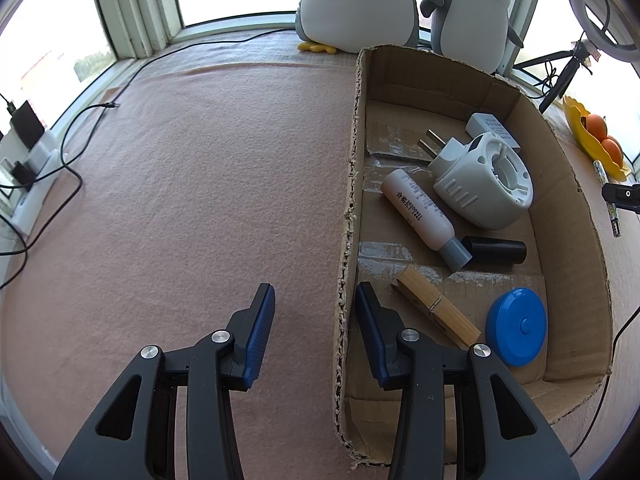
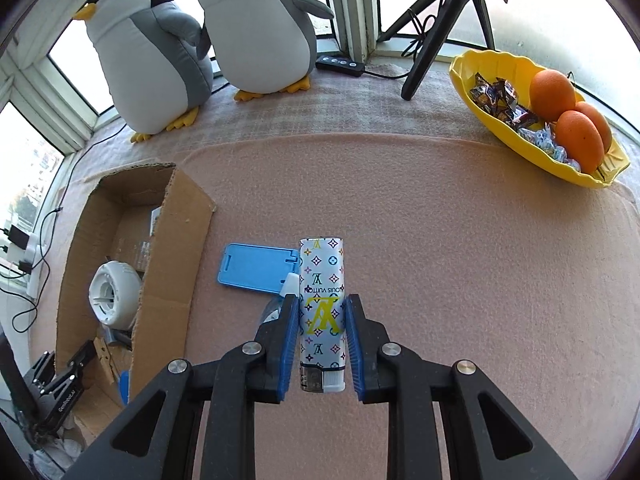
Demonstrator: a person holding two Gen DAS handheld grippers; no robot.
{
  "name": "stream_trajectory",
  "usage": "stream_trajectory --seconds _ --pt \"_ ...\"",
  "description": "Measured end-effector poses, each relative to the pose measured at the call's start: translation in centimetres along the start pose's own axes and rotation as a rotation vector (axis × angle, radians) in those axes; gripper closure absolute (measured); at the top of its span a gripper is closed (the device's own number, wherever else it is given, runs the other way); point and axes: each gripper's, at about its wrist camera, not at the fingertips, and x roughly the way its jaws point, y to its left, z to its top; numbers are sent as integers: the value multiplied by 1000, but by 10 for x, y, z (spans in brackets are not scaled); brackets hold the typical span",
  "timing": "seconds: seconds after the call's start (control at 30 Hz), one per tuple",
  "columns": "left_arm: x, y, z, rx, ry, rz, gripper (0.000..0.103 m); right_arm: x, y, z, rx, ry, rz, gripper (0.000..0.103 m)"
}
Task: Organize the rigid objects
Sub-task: 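Move the right tool to the patterned white case and grasp it, then carry the patterned case with the right tool into the box and release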
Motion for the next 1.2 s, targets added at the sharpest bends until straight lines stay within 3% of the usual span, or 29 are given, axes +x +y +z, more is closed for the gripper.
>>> stream_trajectory --seconds 0.33,0.63,1.1,1.2 --pt "0 0 0 0 -1 0 62 -30 79 -14 -145 -36 127 82" --pt "0 0 0 0 -1 0 62 -23 135 -33 -251 -8 174 82" --pt "-1 0 1 -1 -2 -1 62 -3 170 -51 -326 29 164 82" --pt "-1 0 1 -2 -2 0 62 -4 172 -52 -336 24 171 74"
